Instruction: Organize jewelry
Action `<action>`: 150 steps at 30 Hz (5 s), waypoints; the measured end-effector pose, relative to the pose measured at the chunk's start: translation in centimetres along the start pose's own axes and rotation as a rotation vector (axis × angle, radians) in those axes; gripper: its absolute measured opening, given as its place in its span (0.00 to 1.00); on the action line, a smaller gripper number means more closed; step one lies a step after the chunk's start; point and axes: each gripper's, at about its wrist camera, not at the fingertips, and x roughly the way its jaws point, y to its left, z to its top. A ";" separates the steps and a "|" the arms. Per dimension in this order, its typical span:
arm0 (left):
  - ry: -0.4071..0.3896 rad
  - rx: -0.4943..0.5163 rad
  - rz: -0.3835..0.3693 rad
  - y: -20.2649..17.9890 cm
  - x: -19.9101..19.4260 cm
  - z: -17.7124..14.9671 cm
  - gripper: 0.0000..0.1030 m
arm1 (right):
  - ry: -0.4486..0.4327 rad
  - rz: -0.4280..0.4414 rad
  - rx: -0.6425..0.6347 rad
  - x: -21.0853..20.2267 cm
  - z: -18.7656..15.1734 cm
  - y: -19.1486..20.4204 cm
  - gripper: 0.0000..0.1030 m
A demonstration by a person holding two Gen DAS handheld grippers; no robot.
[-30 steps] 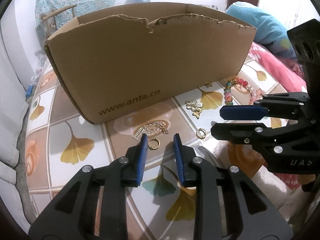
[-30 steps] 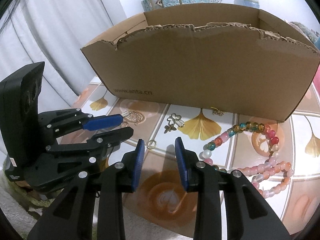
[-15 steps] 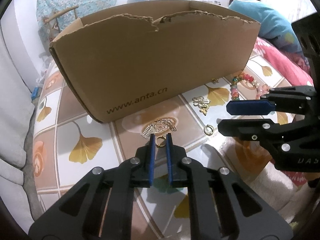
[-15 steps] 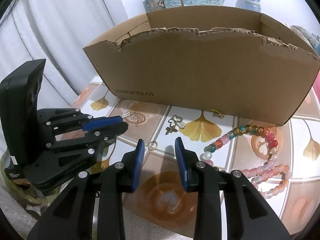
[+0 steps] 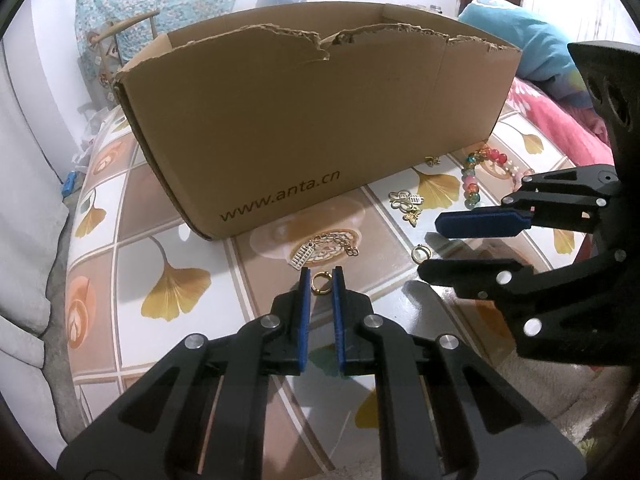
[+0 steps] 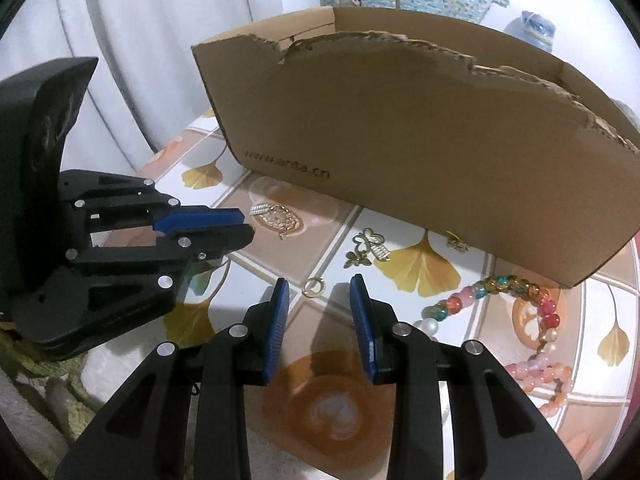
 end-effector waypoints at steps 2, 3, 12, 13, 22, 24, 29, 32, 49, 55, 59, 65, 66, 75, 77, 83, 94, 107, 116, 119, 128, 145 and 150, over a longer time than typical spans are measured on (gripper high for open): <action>-0.001 0.001 0.001 0.0 0.0 0.0 0.09 | -0.001 -0.017 -0.014 0.3 0.1 0.4 0.30; 0.000 0.001 0.001 0.0 0.0 0.0 0.09 | -0.002 -0.026 -0.023 0.4 0.1 0.7 0.30; -0.002 0.004 0.004 -0.1 0.0 0.0 0.09 | 0.006 -0.034 -0.032 0.8 0.4 1.4 0.20; -0.002 0.004 0.004 -0.1 0.0 0.0 0.09 | 0.007 -0.033 -0.027 0.8 0.4 1.4 0.20; -0.005 0.004 0.004 -0.1 -0.1 0.0 0.09 | 0.012 -0.022 0.001 0.5 0.5 0.3 0.10; -0.008 0.000 0.006 -0.1 0.0 0.0 0.09 | 0.007 -0.020 0.007 0.2 0.2 -0.1 0.09; -0.019 -0.014 0.006 0.1 0.0 0.1 0.09 | -0.002 -0.011 0.029 0.0 0.2 -0.7 0.09; -0.029 -0.016 0.007 0.2 -0.2 0.0 0.09 | -0.013 -0.012 0.033 -0.6 0.0 -1.1 0.09; -0.204 0.009 -0.024 -1.0 -6.9 2.0 0.09 | -0.210 0.011 0.009 -9.3 1.6 -1.5 0.09; -0.329 0.058 -0.066 -0.1 -10.9 7.1 0.09 | -0.332 0.058 -0.065 -14.4 6.8 -3.6 0.09; -0.279 0.069 -0.079 2.1 -9.3 12.8 0.09 | -0.263 0.118 -0.046 -13.1 12.5 -6.4 0.09; 0.026 0.041 -0.130 5.3 -1.1 19.3 0.09 | 0.088 0.228 0.113 -4.5 19.2 -11.6 0.09; 0.064 0.043 -0.125 5.6 0.0 19.5 0.09 | 0.157 0.247 0.142 -2.6 19.7 -12.5 0.09; 0.338 0.007 -0.108 6.4 7.1 20.6 0.09 | 0.410 0.254 0.245 5.5 19.4 -14.7 0.09; 0.362 0.007 -0.108 6.3 7.8 20.6 0.09 | 0.423 0.258 0.243 6.1 19.3 -14.5 0.09; 0.387 0.018 -0.083 6.2 9.0 20.6 0.09 | 0.429 0.232 0.219 7.4 19.5 -13.9 0.10; 0.374 0.015 -0.042 6.2 8.8 20.8 0.20 | 0.394 0.206 0.230 7.9 19.5 -14.3 0.29; 0.110 0.033 -0.005 6.6 1.2 21.3 0.48 | 0.119 0.205 0.196 -3.3 19.7 -15.2 0.34; -0.158 -0.059 0.046 7.8 -10.1 13.8 0.63 | -0.162 0.329 0.159 -14.0 10.9 -12.6 0.50; -0.183 -0.084 0.093 7.3 -11.1 9.4 0.64 | -0.157 0.314 0.173 -13.6 7.7 -11.8 0.50; -0.100 -0.087 0.087 2.9 -6.0 2.0 0.64 | -0.025 0.296 0.333 -5.8 1.4 -9.5 0.50; -0.046 0.088 0.047 -0.2 0.4 1.4 0.35 | 0.003 0.122 0.206 -3.0 1.0 -6.2 0.43; -0.041 0.106 0.025 0.0 1.1 1.8 0.22 | 0.002 0.124 0.220 -2.6 1.2 -6.7 0.39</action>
